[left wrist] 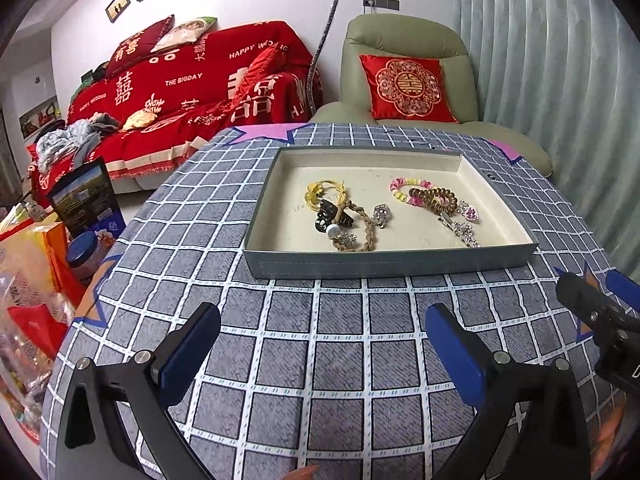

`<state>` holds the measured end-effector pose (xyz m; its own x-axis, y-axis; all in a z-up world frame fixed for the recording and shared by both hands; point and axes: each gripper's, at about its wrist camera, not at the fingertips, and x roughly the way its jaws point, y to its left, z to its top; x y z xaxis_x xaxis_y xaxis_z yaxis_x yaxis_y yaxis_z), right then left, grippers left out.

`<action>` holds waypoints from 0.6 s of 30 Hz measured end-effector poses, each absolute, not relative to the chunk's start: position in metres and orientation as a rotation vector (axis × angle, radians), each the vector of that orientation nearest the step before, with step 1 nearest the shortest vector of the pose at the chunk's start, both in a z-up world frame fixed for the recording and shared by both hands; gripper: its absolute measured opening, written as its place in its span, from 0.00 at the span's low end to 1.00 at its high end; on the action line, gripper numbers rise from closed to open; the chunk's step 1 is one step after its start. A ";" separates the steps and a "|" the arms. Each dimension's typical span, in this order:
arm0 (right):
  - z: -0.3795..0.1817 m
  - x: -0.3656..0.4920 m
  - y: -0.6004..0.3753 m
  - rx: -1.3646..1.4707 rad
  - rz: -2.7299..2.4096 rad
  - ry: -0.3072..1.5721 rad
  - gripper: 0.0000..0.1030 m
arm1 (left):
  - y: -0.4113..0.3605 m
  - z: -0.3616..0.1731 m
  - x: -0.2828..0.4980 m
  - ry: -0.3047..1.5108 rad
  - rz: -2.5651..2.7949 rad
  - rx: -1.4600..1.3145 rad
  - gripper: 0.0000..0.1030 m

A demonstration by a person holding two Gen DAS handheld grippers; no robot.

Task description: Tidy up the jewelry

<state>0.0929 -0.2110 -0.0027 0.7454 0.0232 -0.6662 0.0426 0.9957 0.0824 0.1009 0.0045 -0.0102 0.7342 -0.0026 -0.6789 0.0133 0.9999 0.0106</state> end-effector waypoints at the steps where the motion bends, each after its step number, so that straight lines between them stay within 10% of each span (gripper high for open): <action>1: -0.001 0.090 -0.211 0.090 -0.014 0.724 1.00 | 0.005 -0.008 0.098 0.735 -0.006 0.016 1.00; 18: 0.009 0.075 -0.207 0.058 -0.018 0.690 1.00 | 0.002 0.004 0.079 0.694 -0.003 0.035 1.00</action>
<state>0.0749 -0.2073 0.0094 0.7709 0.0026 -0.6369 0.0356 0.9983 0.0471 0.0786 0.0021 0.0037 0.7689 0.0091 -0.6393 0.0141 0.9994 0.0311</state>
